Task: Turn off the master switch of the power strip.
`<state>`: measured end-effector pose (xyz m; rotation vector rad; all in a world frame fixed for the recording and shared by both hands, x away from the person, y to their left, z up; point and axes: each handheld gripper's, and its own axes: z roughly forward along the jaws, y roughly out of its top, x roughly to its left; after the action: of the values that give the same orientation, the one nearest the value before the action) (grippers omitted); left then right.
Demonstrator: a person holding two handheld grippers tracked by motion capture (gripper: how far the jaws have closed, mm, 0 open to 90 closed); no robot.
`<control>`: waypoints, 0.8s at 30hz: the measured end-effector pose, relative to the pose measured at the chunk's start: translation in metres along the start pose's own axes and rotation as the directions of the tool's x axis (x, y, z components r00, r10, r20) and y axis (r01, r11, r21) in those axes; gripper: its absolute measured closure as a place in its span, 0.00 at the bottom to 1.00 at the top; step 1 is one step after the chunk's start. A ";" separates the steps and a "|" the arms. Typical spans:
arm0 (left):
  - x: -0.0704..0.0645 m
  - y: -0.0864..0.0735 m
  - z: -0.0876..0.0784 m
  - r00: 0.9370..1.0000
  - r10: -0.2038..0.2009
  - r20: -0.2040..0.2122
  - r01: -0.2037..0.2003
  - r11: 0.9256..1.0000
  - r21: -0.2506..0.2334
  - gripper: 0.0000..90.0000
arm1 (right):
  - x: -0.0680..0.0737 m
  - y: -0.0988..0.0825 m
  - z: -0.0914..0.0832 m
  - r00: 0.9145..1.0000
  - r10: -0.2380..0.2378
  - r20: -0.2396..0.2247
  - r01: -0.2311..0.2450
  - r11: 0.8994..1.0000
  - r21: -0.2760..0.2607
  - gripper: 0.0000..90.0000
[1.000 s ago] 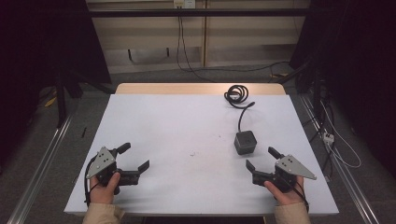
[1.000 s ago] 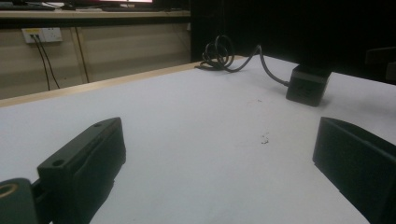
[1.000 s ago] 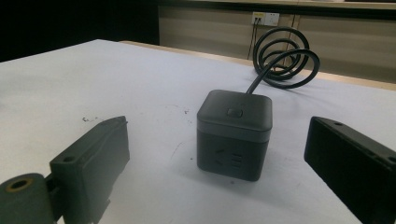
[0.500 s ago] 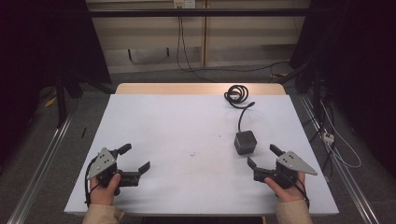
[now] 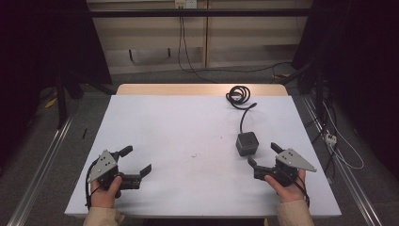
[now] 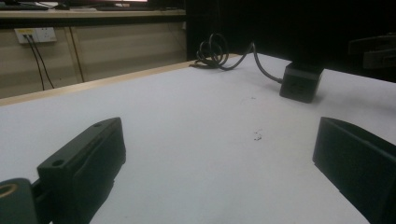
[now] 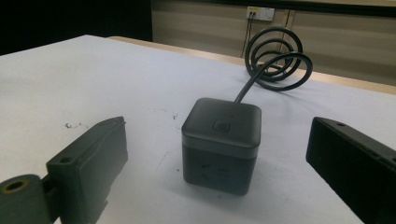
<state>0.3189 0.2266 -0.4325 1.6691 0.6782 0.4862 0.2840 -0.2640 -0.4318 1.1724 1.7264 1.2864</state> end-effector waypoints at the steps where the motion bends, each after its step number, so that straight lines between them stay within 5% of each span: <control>1: -0.001 0.000 0.000 1.000 -0.003 0.001 0.003 1.000 -0.002 0.02 | 0.000 0.001 0.000 1.000 0.004 -0.001 -0.004 1.000 -0.001 0.07; 24: -0.001 -0.002 0.003 1.000 0.006 0.015 -0.006 1.000 0.011 0.02 | -0.003 0.015 0.010 0.998 0.050 -0.040 -0.049 0.999 0.022 0.15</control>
<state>0.3195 0.2239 -0.4347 1.6840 0.6667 0.4744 0.2983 -0.2620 -0.4207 1.2158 1.7537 1.3337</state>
